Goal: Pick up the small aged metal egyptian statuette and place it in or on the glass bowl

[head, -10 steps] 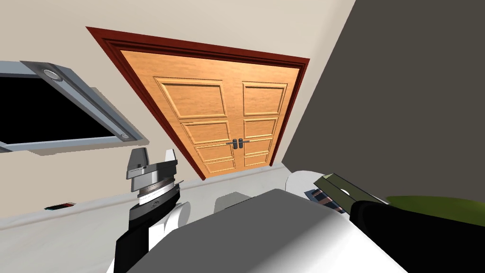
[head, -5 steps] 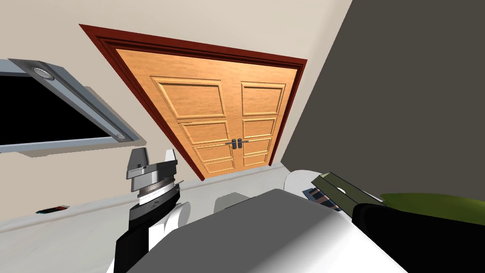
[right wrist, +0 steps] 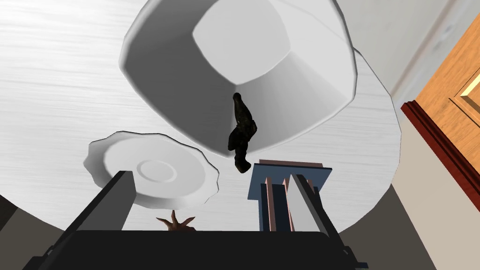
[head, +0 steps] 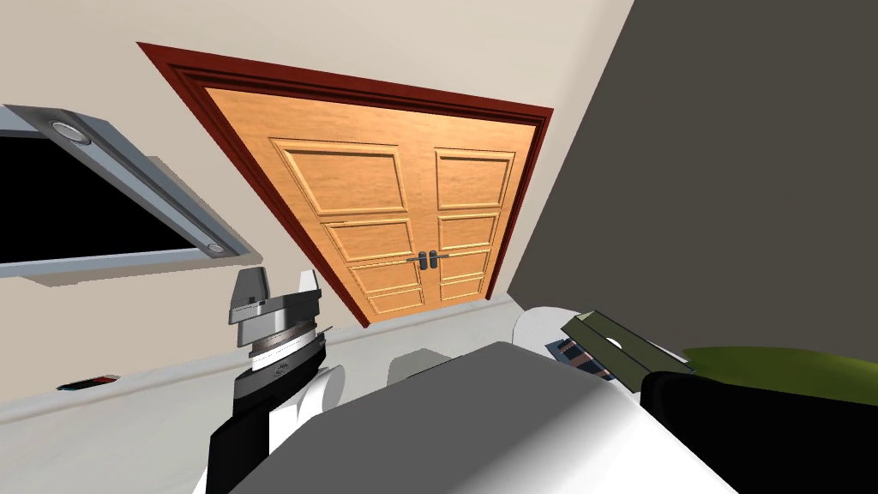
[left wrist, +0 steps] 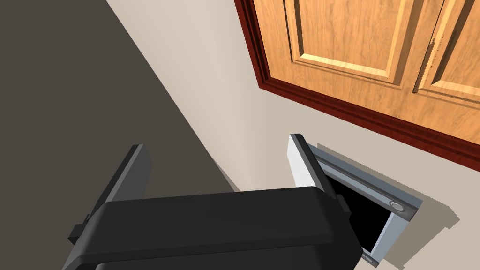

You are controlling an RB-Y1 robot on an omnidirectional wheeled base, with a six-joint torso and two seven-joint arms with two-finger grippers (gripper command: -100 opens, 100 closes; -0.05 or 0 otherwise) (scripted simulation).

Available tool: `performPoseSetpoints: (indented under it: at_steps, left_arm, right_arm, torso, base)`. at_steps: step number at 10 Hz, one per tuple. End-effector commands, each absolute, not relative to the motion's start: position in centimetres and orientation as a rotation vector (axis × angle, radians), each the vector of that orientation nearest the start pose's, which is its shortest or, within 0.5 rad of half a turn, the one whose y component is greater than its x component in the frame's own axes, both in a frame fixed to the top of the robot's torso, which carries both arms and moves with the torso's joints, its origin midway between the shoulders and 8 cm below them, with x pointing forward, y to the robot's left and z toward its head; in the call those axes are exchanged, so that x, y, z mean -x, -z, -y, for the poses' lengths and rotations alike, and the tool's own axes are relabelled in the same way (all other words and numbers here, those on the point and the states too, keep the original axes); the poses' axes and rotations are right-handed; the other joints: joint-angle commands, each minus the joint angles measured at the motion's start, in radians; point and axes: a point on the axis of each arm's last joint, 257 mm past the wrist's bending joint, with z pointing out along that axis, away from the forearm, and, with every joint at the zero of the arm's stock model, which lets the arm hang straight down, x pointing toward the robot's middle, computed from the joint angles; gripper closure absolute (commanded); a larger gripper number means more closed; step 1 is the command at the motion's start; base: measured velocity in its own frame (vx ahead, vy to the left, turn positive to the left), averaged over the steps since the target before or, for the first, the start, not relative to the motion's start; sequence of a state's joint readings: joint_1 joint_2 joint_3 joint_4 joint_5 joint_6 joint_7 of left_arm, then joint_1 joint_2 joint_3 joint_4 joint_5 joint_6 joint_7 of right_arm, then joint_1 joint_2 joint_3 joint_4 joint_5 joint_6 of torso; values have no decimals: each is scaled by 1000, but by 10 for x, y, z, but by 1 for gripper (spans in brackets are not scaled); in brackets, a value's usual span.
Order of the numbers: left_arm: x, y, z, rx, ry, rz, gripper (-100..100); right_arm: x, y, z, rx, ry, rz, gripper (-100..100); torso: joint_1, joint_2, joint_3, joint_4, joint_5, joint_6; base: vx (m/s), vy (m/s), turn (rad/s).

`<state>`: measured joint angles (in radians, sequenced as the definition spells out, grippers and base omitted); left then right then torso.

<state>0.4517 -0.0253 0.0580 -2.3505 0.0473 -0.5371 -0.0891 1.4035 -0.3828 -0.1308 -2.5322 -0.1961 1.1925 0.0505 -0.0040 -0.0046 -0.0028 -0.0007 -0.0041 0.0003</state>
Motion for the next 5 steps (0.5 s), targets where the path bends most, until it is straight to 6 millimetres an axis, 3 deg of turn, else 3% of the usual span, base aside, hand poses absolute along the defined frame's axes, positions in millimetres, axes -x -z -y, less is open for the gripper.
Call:
performPoseSetpoints:
  at_steps: [1, 5]
  left_arm:
    - [-318, -77, -295, 546, 1237, -475, 0]
    - [-318, -77, -295, 546, 1237, -475, 0]
  right_arm:
    - [62, 355, 396, 2363, -415, 2293, 0]
    - [62, 355, 396, 2363, -415, 2293, 0]
  torso:
    - [0, 0, 0, 0, 0, 0]
    - [0, 0, 0, 0, 0, 0]
  base:
    - [0, 0, 0]
    - [0, 0, 0]
